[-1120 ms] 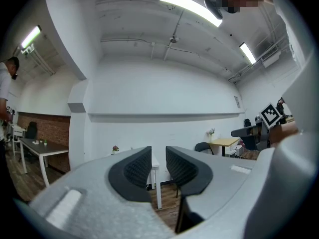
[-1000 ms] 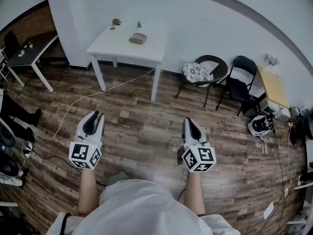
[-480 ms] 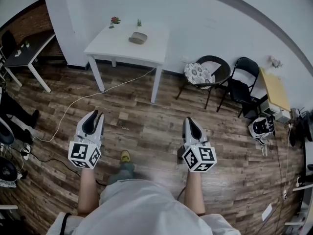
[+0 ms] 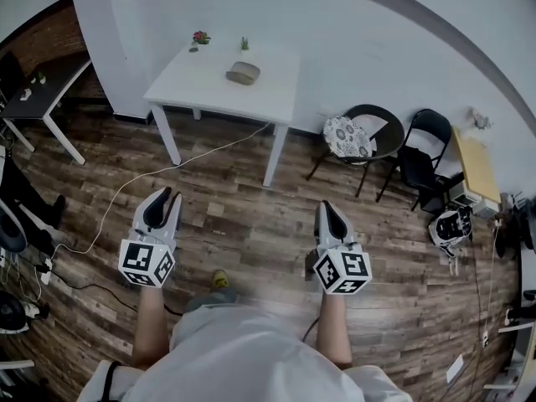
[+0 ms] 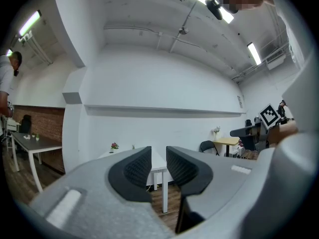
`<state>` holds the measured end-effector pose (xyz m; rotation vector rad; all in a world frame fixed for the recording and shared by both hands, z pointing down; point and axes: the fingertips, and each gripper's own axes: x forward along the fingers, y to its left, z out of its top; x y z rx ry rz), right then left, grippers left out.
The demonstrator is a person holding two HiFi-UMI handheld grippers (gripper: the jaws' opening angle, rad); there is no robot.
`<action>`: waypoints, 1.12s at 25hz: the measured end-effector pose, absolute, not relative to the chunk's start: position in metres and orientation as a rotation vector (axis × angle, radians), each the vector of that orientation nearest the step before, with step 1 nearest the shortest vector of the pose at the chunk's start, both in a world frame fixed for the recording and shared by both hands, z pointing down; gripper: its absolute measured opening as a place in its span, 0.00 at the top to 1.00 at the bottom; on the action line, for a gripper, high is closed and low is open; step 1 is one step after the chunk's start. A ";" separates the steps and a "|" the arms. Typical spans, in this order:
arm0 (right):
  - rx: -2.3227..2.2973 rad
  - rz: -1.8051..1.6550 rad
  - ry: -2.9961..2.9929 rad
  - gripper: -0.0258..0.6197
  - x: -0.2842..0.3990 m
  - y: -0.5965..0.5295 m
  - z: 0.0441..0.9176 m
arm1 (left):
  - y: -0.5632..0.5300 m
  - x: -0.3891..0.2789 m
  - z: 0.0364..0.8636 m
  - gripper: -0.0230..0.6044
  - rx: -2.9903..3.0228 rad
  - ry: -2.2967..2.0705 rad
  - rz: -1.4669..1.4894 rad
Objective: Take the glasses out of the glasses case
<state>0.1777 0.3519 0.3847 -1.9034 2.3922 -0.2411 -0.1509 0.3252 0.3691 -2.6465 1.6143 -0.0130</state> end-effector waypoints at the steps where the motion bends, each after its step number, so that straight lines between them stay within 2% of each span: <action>1: -1.907 -0.240 2.386 0.96 0.175 0.342 0.383 | 0.315 -0.154 0.368 0.81 -2.649 1.608 -0.018; 18: -1.929 -0.260 2.385 0.96 0.102 0.212 0.387 | 0.173 -0.225 0.377 0.81 -2.703 1.572 -0.010; 28: -1.943 -0.261 2.382 0.96 0.094 0.178 0.388 | 0.133 -0.229 0.389 0.81 -2.740 1.565 0.012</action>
